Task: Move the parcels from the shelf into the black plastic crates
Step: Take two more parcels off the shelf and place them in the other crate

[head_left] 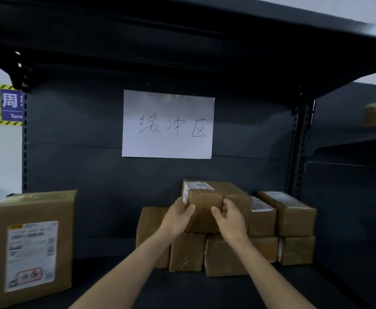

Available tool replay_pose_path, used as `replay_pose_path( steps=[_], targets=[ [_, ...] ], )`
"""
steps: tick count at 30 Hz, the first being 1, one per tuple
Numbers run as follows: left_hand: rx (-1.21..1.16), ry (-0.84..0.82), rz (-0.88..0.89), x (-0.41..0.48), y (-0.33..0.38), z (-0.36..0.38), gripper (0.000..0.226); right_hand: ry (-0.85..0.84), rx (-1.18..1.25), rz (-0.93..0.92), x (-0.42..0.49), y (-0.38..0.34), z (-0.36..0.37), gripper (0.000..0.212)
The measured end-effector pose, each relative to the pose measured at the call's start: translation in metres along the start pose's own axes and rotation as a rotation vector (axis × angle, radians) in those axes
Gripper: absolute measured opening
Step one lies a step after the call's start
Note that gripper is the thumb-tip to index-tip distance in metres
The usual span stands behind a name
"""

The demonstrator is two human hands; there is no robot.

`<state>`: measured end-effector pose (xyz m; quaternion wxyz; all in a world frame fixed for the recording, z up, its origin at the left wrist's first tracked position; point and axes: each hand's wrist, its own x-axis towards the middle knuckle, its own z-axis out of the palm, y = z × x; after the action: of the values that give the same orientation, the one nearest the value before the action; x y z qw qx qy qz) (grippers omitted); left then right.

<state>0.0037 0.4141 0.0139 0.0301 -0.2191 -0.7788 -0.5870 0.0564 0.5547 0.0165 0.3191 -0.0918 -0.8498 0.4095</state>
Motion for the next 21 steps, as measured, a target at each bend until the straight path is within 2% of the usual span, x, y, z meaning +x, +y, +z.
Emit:
replay_pose_path(
  steps=[3, 7, 11, 17, 21],
  targets=[
    [-0.098, -0.030, 0.019, 0.003, -0.001, 0.002, 0.052, -0.062, 0.109, 0.045, 0.002, -0.003, 0.008, 0.053],
    [-0.128, -0.030, 0.070, -0.009, -0.010, -0.007, 0.056, -0.073, 0.217, 0.050, 0.001, -0.013, 0.014, 0.055],
    [-0.248, 0.077, 0.139, -0.029, -0.014, -0.021, 0.058, -0.067, 0.371, -0.017, -0.009, -0.034, 0.023, 0.046],
    [-0.374, 0.243, 0.248, -0.049, -0.008, -0.049, 0.031, 0.004, 0.538, -0.091, -0.028, -0.050, 0.039, 0.027],
    [-0.273, 0.303, 0.284, -0.058, -0.013, -0.064, 0.010, -0.017, 0.579, -0.141, -0.042, -0.052, 0.052, 0.034]
  ],
)
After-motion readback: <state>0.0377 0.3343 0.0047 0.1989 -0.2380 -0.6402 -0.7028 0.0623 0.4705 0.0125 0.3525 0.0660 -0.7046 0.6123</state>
